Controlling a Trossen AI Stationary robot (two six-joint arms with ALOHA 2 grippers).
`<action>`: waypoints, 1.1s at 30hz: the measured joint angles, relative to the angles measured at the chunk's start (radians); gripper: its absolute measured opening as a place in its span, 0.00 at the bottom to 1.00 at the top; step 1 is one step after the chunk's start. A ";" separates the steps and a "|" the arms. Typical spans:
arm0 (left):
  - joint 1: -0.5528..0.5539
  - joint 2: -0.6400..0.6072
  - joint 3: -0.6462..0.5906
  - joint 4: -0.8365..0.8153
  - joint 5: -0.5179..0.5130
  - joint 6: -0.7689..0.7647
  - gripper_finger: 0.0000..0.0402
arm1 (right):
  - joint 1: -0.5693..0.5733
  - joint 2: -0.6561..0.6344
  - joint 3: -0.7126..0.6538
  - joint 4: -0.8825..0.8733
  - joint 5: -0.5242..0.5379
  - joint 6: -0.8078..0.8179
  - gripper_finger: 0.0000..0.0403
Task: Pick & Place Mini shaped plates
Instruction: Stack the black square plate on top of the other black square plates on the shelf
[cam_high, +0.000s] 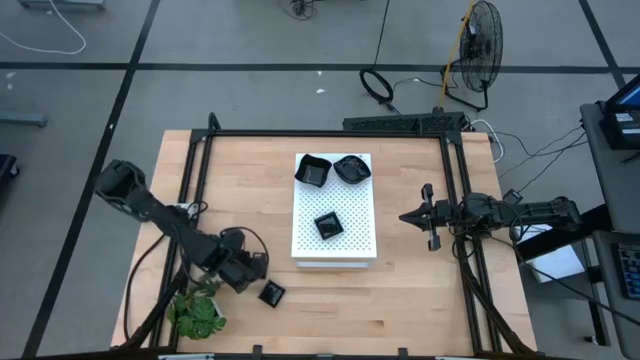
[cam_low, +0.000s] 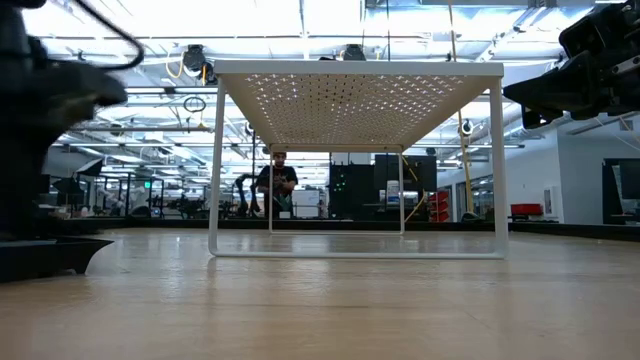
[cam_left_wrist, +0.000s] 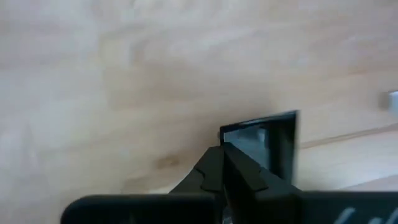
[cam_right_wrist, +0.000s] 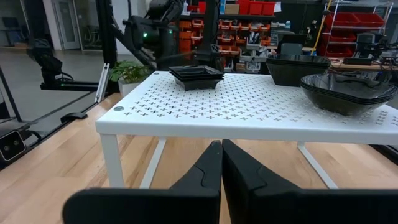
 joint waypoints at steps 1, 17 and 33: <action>0.009 -0.014 0.005 -0.011 -0.017 0.025 0.01 | 0.000 0.000 0.000 0.000 0.000 0.000 0.00; 0.114 -0.328 0.166 -0.131 -0.384 0.570 0.01 | 0.000 0.000 0.000 0.000 0.000 0.000 0.00; 0.364 -0.373 0.314 0.338 -0.187 1.555 0.01 | 0.000 0.000 0.000 0.000 0.000 0.000 0.00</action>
